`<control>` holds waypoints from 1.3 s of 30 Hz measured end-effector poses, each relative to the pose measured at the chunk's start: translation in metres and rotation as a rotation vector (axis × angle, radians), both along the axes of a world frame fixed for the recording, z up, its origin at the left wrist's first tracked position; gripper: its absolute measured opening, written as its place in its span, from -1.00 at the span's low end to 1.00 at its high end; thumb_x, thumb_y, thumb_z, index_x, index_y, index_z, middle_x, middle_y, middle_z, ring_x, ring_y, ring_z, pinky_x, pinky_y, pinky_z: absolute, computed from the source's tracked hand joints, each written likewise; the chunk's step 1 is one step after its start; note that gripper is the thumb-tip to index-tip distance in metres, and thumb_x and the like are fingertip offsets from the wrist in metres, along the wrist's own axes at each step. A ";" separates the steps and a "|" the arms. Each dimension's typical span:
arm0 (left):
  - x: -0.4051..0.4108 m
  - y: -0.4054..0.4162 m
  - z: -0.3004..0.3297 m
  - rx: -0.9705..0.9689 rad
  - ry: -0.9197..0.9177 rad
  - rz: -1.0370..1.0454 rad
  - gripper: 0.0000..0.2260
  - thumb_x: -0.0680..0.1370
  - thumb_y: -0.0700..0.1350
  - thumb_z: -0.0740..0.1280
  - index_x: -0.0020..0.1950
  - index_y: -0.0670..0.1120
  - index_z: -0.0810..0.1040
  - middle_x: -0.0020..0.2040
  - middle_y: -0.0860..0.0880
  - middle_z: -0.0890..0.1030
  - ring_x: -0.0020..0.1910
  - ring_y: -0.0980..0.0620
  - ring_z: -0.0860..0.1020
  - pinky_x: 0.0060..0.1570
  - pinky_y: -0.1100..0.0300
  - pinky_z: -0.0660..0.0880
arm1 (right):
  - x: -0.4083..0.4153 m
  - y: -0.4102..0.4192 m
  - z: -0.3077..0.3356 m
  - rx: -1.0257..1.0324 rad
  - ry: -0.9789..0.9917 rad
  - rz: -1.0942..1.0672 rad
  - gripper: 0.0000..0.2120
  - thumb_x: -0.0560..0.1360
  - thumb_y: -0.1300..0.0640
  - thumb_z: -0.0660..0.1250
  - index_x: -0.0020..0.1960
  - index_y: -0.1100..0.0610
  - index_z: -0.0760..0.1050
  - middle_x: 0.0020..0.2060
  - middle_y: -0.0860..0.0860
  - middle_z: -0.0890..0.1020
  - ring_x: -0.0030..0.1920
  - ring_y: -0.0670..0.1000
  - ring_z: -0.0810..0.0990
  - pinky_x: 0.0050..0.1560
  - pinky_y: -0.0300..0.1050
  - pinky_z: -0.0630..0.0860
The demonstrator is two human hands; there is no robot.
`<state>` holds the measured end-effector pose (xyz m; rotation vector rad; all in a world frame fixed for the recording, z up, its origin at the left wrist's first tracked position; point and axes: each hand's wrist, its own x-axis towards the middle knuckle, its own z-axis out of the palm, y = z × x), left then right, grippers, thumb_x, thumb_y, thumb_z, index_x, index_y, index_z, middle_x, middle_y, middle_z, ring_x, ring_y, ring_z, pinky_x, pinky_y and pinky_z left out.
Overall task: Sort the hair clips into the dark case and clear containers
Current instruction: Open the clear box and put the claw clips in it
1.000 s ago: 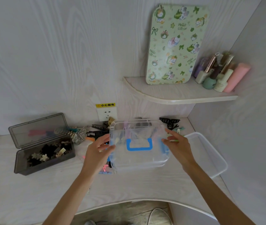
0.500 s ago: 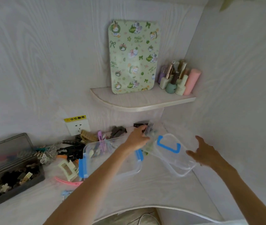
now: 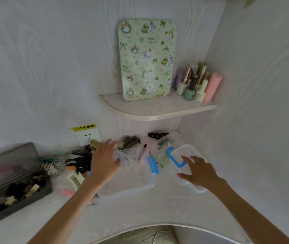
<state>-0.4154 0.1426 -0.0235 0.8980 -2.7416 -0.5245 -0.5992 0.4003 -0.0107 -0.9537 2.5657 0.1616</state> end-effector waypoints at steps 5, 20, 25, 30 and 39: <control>0.047 -0.027 -0.002 0.234 0.008 0.276 -0.54 0.49 -0.01 0.33 0.32 -0.15 0.36 0.27 -0.12 0.47 0.23 -0.12 0.45 0.09 0.06 0.44 | -0.007 -0.042 -0.005 -0.062 0.115 0.085 -0.33 0.48 -0.31 0.14 0.49 -0.09 0.08 0.48 0.02 0.18 0.45 0.08 0.19 0.37 0.01 0.22; 0.094 -0.054 -0.026 0.733 0.222 0.365 -0.80 0.55 -0.24 0.26 0.09 0.02 0.53 0.04 0.00 0.60 -0.05 0.18 0.56 -0.01 0.37 0.47 | 0.033 -0.212 0.019 -0.339 -0.308 0.264 -0.65 0.57 0.26 0.07 0.26 0.09 0.50 0.28 0.10 0.51 0.25 0.10 0.48 0.27 -0.08 0.38; 0.105 -0.072 -0.037 0.545 0.048 0.357 -0.68 0.57 -0.24 0.21 0.30 -0.02 0.43 0.24 -0.08 0.53 0.17 0.04 0.52 0.18 0.15 0.46 | 0.048 -0.260 -0.002 -0.097 -0.231 0.238 -0.59 0.55 0.13 0.13 0.39 0.13 0.29 0.37 0.11 0.39 0.32 0.14 0.40 0.28 -0.04 0.37; 0.095 -0.086 -0.039 0.300 -0.061 0.192 -0.59 0.58 -0.25 0.18 0.42 -0.03 0.33 0.38 0.01 0.41 0.33 0.04 0.40 0.31 0.20 0.33 | 0.041 -0.262 -0.019 0.071 0.021 0.300 -0.53 0.55 0.03 0.19 0.38 0.22 0.24 0.37 0.16 0.28 0.27 0.20 0.43 0.20 0.06 0.40; 0.074 -0.098 -0.045 0.012 -0.205 0.095 -0.65 0.58 0.00 0.21 0.37 0.09 0.37 0.31 0.05 0.41 0.29 0.02 0.37 0.22 0.10 0.43 | 0.030 -0.250 -0.008 -0.068 0.332 0.427 -0.84 0.53 0.26 0.23 0.04 0.16 0.56 0.04 0.07 0.60 0.08 0.07 0.55 -0.04 -0.11 0.46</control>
